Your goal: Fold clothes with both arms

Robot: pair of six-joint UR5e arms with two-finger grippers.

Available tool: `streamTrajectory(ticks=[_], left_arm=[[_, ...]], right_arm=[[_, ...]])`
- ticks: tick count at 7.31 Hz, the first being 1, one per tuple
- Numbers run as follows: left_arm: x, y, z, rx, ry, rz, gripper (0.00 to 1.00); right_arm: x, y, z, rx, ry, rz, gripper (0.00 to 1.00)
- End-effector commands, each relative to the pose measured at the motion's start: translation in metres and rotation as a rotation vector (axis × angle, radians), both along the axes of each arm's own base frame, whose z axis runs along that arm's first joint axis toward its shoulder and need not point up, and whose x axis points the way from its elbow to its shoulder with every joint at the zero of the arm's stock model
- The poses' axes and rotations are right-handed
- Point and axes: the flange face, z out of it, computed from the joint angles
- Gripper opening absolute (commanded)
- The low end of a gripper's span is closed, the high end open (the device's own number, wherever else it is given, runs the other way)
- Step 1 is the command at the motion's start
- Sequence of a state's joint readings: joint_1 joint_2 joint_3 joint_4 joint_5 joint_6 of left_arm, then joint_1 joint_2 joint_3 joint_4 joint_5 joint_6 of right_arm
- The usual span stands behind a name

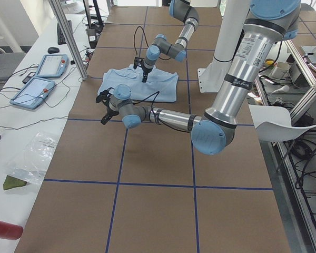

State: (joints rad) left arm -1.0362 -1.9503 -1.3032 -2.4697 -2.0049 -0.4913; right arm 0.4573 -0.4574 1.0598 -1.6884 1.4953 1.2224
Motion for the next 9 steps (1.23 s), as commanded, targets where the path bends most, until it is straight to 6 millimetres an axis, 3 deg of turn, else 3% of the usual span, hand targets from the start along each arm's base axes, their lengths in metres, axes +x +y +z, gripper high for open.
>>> streamTrajectory(ticks=[1, 3, 5, 6, 9], left_arm=[[0.001, 0.0, -0.001, -0.001, 0.002, -0.001, 1.0], [0.002, 0.0, -0.002, 0.0, 0.003, 0.0, 1.0], [0.002, -0.001, -0.004, 0.003, 0.004, -0.001, 1.0], [0.002, -0.001, -0.004, 0.001, 0.006, 0.0, 1.0], [0.002, -0.001, -0.006, -0.012, 0.017, -0.011, 1.0]], right_arm=[[0.002, 0.0, 0.007, -0.006, 0.049, -0.028, 1.0], [0.014, -0.011, 0.012, -0.005, 0.109, -0.072, 1.0], [0.046, -0.042, 0.018, -0.011, 0.182, -0.103, 1.0], [0.069, -0.046, 0.016, -0.022, 0.231, -0.137, 1.0], [0.124, -0.024, 0.1, -0.017, 0.262, -0.156, 1.0]])
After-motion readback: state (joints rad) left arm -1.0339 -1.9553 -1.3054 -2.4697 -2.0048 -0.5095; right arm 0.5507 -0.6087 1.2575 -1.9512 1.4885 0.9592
